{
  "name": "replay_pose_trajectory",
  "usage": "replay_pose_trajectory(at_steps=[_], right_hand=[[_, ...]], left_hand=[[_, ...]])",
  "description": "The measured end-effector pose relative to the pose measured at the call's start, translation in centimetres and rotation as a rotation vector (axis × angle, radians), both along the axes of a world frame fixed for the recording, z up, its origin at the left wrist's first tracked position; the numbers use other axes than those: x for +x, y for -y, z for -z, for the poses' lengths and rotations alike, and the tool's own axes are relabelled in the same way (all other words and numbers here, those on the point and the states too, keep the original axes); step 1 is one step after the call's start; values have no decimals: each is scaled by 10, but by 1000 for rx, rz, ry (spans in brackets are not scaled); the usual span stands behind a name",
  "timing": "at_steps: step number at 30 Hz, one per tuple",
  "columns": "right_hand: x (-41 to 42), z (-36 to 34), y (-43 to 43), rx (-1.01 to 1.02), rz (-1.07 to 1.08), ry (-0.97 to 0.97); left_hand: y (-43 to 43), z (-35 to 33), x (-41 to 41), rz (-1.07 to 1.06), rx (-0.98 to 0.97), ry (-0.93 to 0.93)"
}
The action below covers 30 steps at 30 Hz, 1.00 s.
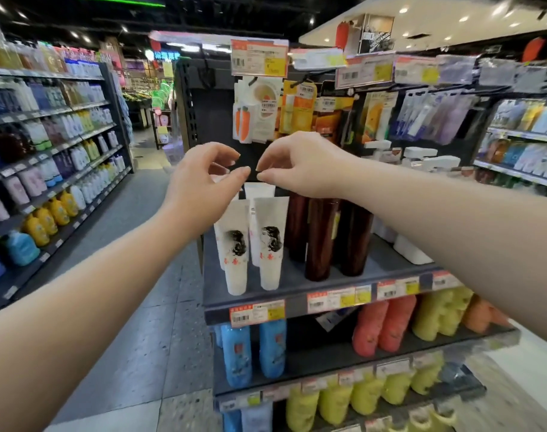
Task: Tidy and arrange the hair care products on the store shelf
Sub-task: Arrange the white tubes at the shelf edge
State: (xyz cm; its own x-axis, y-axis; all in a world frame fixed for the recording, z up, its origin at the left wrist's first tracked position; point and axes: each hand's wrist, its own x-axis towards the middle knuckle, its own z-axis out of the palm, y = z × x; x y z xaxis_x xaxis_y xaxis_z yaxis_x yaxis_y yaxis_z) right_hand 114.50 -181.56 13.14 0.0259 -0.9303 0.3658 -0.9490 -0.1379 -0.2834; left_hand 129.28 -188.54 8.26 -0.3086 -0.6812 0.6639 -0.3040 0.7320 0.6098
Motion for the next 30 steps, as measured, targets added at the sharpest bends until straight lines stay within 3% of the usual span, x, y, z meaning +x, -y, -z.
replay_pose_trajectory(at_steps=[7, 16, 24, 30], right_hand=[[-54, 21, -91, 69, -7, 24], [-137, 102, -182, 272, 57, 84], [-174, 177, -188, 403, 138, 193], [-188, 217, -158, 410, 221, 256]], left_hand=[[-83, 20, -70, 139, 88, -62], [-167, 102, -147, 163, 302, 140], [-178, 172, -177, 71, 518, 317], [-150, 206, -194, 43, 537, 432]])
